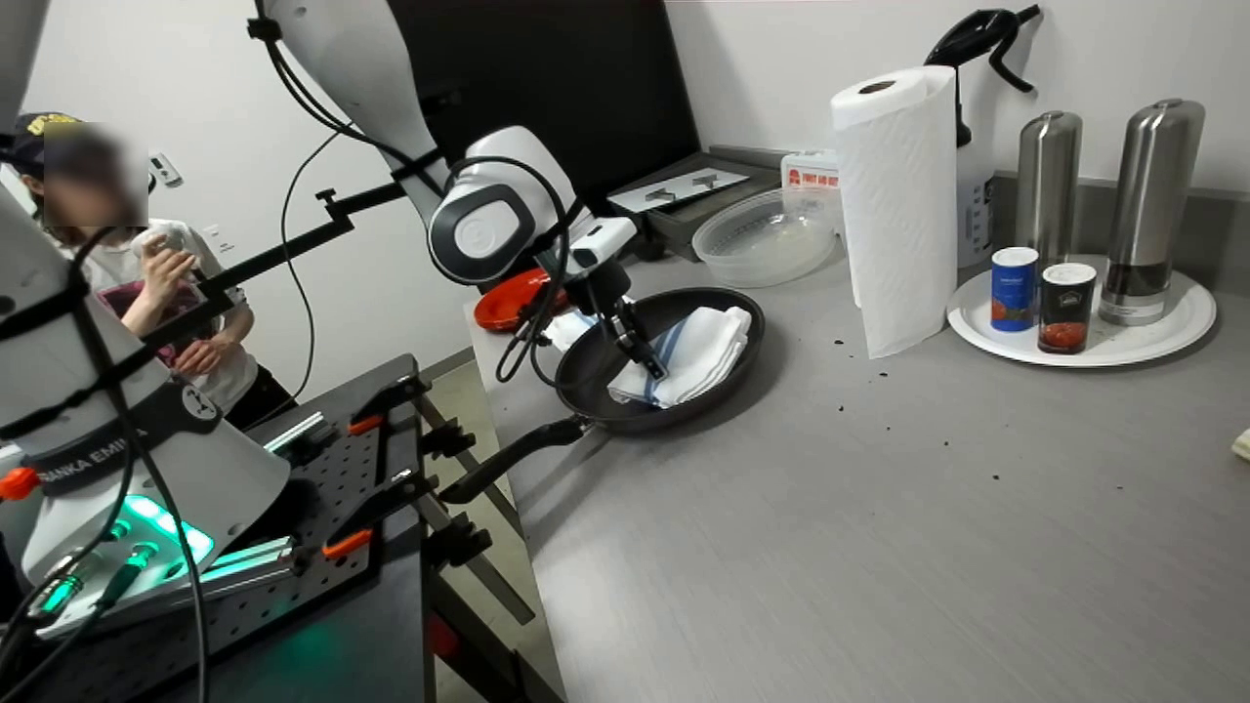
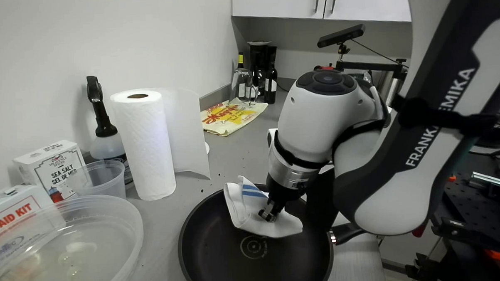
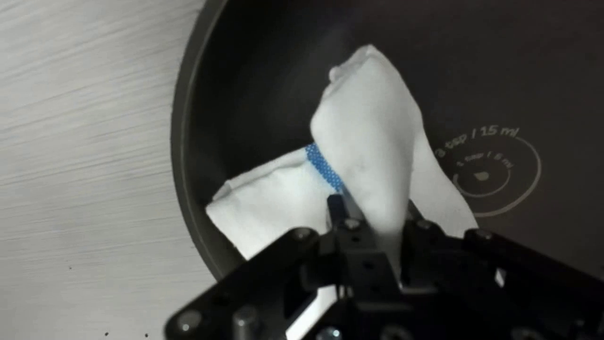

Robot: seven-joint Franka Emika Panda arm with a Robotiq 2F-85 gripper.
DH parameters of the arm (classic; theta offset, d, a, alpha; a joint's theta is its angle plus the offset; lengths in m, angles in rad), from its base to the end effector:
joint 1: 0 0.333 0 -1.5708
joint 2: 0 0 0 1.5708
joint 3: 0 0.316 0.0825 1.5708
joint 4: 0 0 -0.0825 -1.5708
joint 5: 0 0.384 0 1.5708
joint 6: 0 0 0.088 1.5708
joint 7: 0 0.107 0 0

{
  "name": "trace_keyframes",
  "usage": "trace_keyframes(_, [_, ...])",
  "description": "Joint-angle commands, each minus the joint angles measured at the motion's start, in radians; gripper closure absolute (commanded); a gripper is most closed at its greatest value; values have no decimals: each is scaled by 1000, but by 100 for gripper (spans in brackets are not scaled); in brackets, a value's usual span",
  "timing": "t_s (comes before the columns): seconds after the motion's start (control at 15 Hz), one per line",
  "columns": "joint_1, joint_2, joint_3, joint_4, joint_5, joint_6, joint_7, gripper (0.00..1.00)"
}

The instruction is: Use the towel to wipe the pan

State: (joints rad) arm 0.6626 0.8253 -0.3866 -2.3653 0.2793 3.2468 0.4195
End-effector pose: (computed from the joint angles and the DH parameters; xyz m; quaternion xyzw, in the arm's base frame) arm 0.4635 0.0684 0.0346 0.9765 -0.1439 0.1182 0.1085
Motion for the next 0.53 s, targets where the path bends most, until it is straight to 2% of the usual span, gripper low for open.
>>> trace_keyframes(0.0, [67, 62, -62, 41, 74, 30, 17, 96])
trace_keyframes(0.47, [123, 141, -144, 85, 136, 28, 28, 96])
